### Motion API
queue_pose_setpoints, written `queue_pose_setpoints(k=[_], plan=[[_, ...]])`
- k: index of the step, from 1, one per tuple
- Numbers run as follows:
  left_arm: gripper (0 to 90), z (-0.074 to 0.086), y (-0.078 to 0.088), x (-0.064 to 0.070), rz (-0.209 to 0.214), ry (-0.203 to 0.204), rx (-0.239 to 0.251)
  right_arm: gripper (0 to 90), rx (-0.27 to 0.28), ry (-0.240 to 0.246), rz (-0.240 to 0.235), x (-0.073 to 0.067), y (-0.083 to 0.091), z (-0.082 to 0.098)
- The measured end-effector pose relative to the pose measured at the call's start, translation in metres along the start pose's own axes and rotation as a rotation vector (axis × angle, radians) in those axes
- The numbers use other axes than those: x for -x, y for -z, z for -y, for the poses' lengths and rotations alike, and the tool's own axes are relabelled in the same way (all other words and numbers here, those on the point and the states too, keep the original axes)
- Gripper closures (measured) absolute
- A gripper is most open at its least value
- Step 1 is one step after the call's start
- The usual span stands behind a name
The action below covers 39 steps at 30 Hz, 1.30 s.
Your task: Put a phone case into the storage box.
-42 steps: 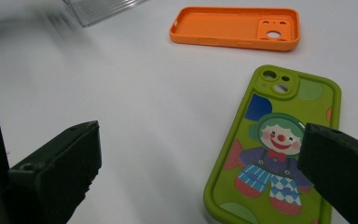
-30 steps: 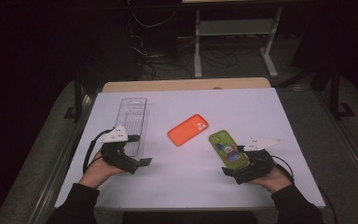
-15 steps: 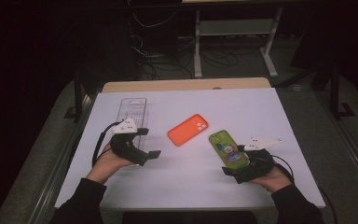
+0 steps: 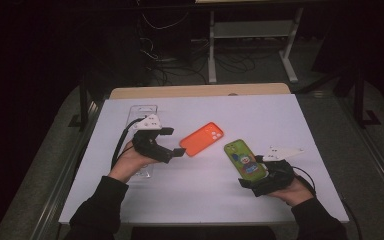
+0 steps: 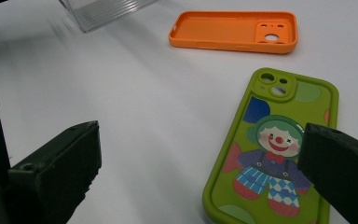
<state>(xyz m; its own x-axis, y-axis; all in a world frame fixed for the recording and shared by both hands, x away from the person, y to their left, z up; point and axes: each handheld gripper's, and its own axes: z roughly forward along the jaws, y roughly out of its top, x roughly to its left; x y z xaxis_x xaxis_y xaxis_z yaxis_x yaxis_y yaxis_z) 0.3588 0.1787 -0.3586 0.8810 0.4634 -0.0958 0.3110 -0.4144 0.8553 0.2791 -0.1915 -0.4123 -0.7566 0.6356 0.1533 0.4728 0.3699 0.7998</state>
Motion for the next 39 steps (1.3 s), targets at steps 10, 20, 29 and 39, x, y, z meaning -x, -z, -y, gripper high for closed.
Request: queue_pose_setpoints(k=[10, 20, 29, 39], plan=[[35.5, -0.015, -0.026, -0.006, -0.035, 0.045, -0.034, 0.0, 0.001, 0.001, -0.004, 0.000, 0.000, 0.000], [73.9, -0.018, -0.058, -0.017, -0.131, 0.061, -0.112, 0.0, 0.006, 0.003, -0.011, -0.001, 0.000, 0.000], [89.6, -0.010, -0.086, -0.032, -0.235, 0.117, -0.183, 0.0, 0.007, 0.007, -0.012, 0.000, 0.001, 0.000], [89.6, 0.003, -0.107, -0.049, -0.345, 0.130, -0.241, 0.0, 0.006, 0.007, -0.015, -0.001, 0.000, 0.000]])
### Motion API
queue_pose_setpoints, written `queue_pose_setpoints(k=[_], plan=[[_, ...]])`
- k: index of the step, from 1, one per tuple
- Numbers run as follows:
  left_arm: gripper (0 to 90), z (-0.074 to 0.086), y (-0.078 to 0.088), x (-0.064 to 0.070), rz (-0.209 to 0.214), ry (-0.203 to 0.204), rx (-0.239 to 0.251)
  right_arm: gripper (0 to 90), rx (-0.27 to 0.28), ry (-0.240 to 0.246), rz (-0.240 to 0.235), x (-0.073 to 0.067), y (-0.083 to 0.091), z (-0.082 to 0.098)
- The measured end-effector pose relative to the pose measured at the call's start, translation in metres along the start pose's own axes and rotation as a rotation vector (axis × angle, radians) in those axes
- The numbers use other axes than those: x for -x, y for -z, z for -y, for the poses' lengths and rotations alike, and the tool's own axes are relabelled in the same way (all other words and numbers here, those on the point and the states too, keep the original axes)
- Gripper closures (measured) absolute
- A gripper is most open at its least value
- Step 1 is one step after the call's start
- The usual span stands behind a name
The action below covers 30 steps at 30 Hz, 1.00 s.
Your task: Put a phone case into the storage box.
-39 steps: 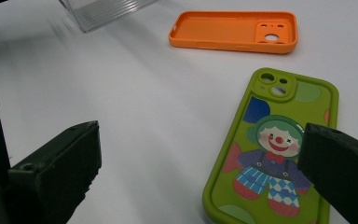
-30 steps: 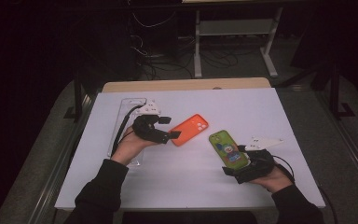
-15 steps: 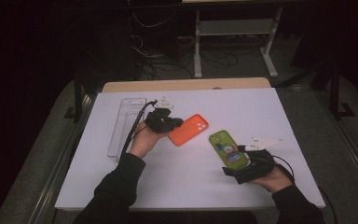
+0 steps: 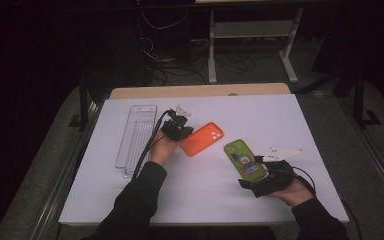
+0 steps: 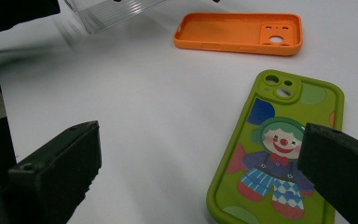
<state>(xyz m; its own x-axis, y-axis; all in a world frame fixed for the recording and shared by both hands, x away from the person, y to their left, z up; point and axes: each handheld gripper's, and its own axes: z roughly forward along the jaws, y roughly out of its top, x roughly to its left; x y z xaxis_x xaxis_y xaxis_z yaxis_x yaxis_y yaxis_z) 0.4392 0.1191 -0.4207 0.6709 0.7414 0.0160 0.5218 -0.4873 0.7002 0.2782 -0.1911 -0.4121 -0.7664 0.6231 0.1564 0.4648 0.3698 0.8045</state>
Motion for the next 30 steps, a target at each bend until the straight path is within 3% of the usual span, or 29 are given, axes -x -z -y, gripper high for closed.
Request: queue_pose_setpoints(k=[6, 20, 22, 30], plan=[[89.6, 0.003, -0.012, -0.004, -0.036, 0.019, -0.049, 0.0, -0.002, 0.005, -0.003, 0.000, 0.000, 0.000], [89.6, 0.007, -0.020, -0.002, -0.087, 0.050, -0.100, 0.0, -0.006, 0.012, 0.000, 0.000, -0.001, 0.001], [89.6, 0.007, -0.017, -0.002, -0.088, 0.049, -0.120, 0.0, -0.007, 0.012, -0.001, 0.000, -0.001, 0.001], [89.6, 0.014, -0.009, 0.010, -0.054, 0.056, -0.124, 0.0, -0.008, 0.015, 0.000, -0.001, -0.001, 0.001]])
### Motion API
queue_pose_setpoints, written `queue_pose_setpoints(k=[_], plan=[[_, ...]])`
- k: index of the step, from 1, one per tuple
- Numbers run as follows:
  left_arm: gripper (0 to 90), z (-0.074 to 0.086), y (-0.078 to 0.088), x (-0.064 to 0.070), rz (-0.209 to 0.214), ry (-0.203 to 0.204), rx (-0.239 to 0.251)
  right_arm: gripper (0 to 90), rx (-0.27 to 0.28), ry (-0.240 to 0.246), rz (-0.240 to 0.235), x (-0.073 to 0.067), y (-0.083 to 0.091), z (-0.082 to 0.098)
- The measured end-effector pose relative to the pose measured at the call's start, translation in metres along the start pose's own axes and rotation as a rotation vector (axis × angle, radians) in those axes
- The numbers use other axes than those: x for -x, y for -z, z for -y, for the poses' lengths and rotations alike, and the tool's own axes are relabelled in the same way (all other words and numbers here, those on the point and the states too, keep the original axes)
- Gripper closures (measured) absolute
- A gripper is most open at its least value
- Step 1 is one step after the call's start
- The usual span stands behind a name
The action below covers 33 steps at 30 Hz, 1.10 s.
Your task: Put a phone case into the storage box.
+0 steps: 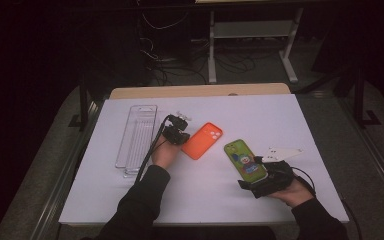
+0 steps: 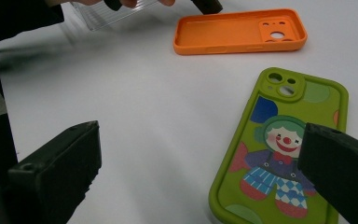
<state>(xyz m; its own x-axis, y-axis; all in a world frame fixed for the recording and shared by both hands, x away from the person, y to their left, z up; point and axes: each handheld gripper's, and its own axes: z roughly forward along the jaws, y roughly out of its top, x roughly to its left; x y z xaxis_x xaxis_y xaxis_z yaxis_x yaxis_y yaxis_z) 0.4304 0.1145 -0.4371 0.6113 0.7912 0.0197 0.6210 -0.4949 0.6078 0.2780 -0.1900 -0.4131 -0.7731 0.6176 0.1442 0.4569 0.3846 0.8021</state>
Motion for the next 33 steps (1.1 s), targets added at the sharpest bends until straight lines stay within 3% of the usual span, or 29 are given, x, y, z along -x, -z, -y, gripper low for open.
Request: queue_pose_setpoints(k=[12, 14, 23, 33], plan=[[89.6, 0.017, 0.012, 0.015, 0.087, -0.010, 0.008, 0.0, -0.002, -0.007, 0.002, 0.000, 0.000, -0.001], [89.6, 0.019, 0.014, 0.017, 0.104, -0.026, -0.002, 0.0, 0.000, -0.007, 0.002, 0.000, 0.000, -0.001], [89.6, 0.023, 0.019, 0.035, 0.138, -0.083, 0.004, 0.0, -0.002, -0.005, 0.005, 0.000, 0.000, 0.000], [89.7, 0.026, 0.018, 0.051, 0.170, -0.102, 0.021, 0.0, -0.004, -0.003, 0.007, 0.000, -0.001, 0.000]])
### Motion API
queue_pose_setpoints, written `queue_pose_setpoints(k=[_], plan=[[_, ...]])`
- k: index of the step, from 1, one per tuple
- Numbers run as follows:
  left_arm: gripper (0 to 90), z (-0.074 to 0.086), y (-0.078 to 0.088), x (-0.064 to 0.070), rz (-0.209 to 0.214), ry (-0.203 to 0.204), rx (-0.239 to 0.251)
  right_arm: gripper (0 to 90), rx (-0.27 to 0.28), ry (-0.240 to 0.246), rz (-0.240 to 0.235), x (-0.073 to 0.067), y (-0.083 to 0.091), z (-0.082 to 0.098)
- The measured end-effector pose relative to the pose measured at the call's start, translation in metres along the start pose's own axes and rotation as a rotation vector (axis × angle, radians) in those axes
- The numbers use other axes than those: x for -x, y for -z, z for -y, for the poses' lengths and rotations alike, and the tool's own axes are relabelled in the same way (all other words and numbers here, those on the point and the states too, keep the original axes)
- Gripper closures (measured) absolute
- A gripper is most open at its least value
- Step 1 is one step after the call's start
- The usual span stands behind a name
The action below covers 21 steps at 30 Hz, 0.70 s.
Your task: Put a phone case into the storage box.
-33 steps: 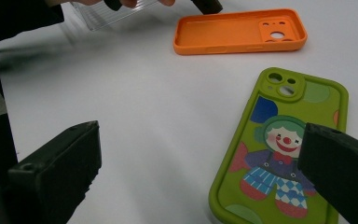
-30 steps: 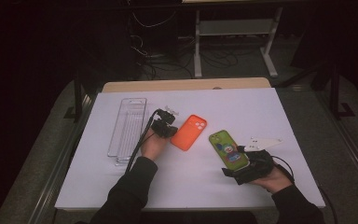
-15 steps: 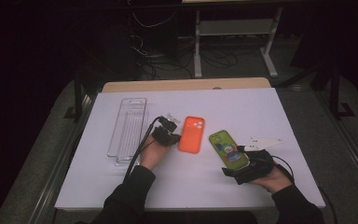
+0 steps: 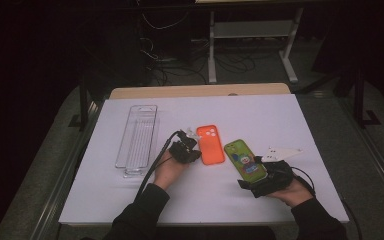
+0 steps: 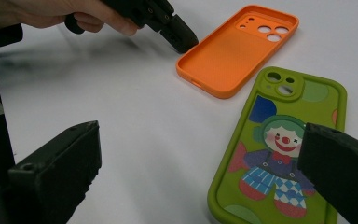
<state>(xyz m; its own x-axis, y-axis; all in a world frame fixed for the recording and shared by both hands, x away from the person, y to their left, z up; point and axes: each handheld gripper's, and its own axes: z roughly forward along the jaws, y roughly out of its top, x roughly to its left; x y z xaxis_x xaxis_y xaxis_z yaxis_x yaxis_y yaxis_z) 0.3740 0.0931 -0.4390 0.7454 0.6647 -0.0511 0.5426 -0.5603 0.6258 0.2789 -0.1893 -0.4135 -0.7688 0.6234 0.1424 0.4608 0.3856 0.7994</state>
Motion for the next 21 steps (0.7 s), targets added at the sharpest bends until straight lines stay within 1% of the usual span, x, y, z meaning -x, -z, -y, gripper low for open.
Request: queue_pose_setpoints(k=[1, 2, 3, 6, 9, 10, 11, 12, 13, 14, 15, 16, 17, 18, 19, 21], plan=[[89.7, 0.000, 0.000, 0.000, 0.005, 0.001, 0.002, 0.0, -0.001, 0.000, 0.000, 0.000, 0.000, 0.000], [89.6, 0.000, 0.000, 0.000, 0.012, -0.011, -0.004, 0.0, 0.000, 0.000, 0.000, 0.000, 0.000, 0.000], [89.7, -0.001, 0.000, 0.001, 0.015, -0.007, -0.001, 0.0, 0.000, -0.001, -0.001, 0.000, 0.000, 0.000], [89.7, -0.001, -0.001, 0.004, 0.016, -0.019, 0.001, 0.0, 0.000, 0.001, 0.000, 0.000, 0.000, 0.000], [89.6, -0.001, -0.001, 0.005, 0.023, -0.013, 0.007, 0.0, 0.000, 0.001, -0.001, 0.000, 0.000, 0.000], [89.6, -0.001, 0.000, 0.005, 0.026, -0.018, 0.004, 0.0, 0.001, 0.001, 0.000, 0.000, 0.000, 0.000], [89.6, -0.001, 0.001, 0.004, 0.027, -0.027, 0.010, 0.0, 0.001, 0.002, 0.000, 0.000, 0.000, 0.000], [89.5, -0.001, 0.002, 0.005, 0.034, -0.027, 0.022, 0.0, 0.001, 0.001, 0.000, 0.000, 0.000, 0.000], [89.5, -0.002, 0.005, 0.005, 0.041, -0.041, 0.031, 0.0, 0.001, 0.001, 0.001, 0.000, 0.000, 0.000], [89.1, -0.002, 0.007, 0.006, 0.045, -0.041, 0.037, 0.0, 0.001, 0.001, 0.001, 0.000, 0.000, 0.000], [87.5, -0.003, 0.012, 0.006, 0.058, -0.068, 0.045, 0.0, 0.002, 0.003, 0.001, 0.000, 0.000, 0.000], [84.2, -0.003, 0.015, 0.005, 0.067, -0.098, 0.041, 0.0, 0.001, 0.002, 0.000, 0.000, 0.000, 0.000], [77.8, -0.003, 0.019, 0.006, 0.073, -0.109, 0.050, 0.0, 0.000, 0.003, 0.000, 0.000, 0.000, 0.000], [77.8, -0.003, 0.021, 0.006, 0.079, -0.120, 0.056, 0.0, 0.000, 0.003, 0.000, 0.000, 0.000, 0.000], [74.6, -0.002, 0.025, 0.006, 0.091, -0.115, 0.065, 0.0, 0.000, 0.003, 0.000, 0.000, 0.000, 0.000], [64.9, -0.002, 0.032, 0.005, 0.127, -0.109, 0.077, 0.0, 0.000, 0.000, 0.001, 0.000, 0.000, 0.000]])
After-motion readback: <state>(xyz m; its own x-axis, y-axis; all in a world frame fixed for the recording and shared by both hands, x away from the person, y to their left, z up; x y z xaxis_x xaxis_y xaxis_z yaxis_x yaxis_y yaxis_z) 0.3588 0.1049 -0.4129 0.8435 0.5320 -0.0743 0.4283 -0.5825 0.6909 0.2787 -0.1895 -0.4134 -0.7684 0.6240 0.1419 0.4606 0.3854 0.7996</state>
